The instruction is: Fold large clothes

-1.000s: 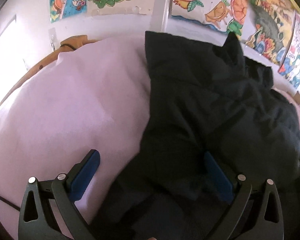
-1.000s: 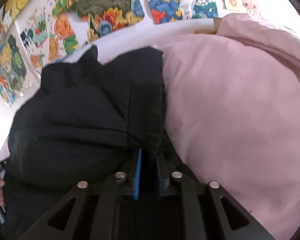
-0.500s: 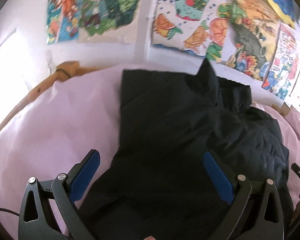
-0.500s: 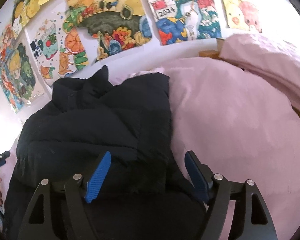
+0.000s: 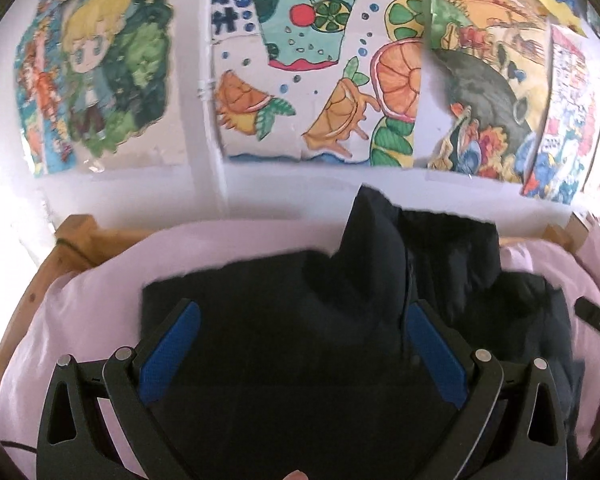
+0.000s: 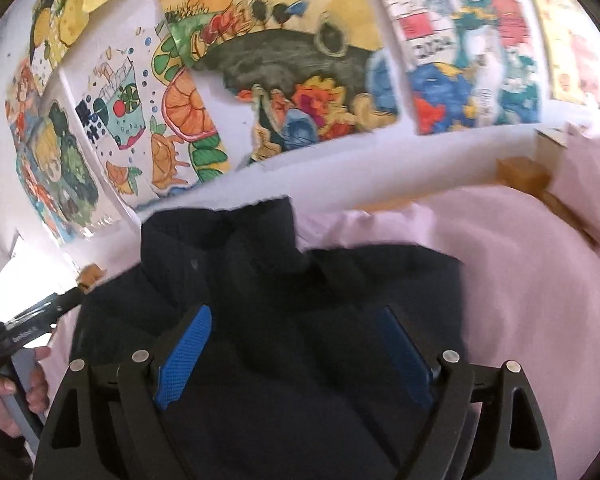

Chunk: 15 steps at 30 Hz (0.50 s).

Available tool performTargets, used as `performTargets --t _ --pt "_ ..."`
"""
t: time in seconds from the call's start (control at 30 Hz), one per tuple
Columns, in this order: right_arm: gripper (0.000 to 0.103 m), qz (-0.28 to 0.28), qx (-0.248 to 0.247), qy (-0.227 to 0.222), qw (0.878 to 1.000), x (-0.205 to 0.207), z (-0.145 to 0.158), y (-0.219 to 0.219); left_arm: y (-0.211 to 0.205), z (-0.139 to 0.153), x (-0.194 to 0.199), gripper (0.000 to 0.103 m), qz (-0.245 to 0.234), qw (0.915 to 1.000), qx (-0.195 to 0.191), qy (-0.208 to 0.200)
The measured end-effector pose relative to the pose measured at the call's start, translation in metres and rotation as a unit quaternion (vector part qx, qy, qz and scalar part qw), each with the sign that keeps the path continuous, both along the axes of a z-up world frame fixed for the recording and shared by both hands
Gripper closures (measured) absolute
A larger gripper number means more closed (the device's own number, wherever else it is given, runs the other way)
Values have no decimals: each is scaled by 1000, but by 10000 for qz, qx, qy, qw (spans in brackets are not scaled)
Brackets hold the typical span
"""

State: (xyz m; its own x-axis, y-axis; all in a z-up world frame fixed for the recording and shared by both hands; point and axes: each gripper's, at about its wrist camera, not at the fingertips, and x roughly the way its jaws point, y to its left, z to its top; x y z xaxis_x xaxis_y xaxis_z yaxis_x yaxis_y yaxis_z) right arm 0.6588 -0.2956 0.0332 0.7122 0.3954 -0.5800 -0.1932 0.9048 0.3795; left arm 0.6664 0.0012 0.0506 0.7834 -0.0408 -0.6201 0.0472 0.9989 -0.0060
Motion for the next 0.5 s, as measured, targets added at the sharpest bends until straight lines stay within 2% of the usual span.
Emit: performTargets --t 0.17,0.23,0.3,0.37,0.43,0.47,0.5 --pt "17 -74 511 151 9986 27 -24 17 -19 9 35 1 -302 9994 115 -85" --pt "17 -123 581 25 9982 36 -33 20 -26 9 49 1 -387 9989 227 -115" --pt "17 -122 695 -189 9973 47 -36 21 -32 6 63 3 -246 9989 382 -108" --pt "17 -219 625 -426 9969 58 -35 25 -31 2 73 7 -104 9994 322 -34" --pt "18 -197 582 -571 9965 72 -35 32 -27 -5 84 23 6 9997 235 80" --pt "20 -202 515 -581 9968 77 -36 36 -22 -10 89 40 78 9998 139 152" --pt "32 -161 431 -599 9971 84 -38 41 -19 -14 92 58 95 9997 11 243"
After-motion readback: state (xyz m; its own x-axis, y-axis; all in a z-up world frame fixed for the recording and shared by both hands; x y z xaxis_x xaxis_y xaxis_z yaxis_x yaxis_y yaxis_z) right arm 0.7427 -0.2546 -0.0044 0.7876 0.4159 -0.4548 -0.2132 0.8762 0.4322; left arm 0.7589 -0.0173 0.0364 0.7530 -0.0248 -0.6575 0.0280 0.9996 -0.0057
